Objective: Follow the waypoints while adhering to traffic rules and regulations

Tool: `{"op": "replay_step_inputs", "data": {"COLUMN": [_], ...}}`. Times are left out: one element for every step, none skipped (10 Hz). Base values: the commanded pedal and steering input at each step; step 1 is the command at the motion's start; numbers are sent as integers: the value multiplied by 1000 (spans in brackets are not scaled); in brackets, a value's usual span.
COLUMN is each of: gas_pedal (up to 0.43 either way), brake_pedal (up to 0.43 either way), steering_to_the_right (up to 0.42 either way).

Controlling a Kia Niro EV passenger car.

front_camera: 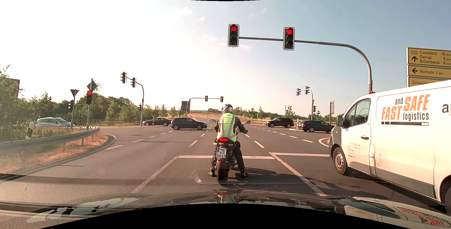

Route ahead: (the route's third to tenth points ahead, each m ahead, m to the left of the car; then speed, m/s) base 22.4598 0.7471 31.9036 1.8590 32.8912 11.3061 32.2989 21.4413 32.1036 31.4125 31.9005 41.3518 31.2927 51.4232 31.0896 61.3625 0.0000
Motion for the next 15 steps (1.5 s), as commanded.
{"op": "replay_step_inputs", "data": {"gas_pedal": [0, 0, 0, 0, 0, 0, 0, 0, 0, 0, 0, 0, 0, 0, 0], "brake_pedal": [0, 0, 0, 0, 0, 0, 0, 0, 0, 0, 0, 0, 0, 0, 0], "steering_to_the_right": [-15, -15, -15, -15, -15, -15, -15, -15, -15, -15, -15, -15, -15, -15, -15]}}
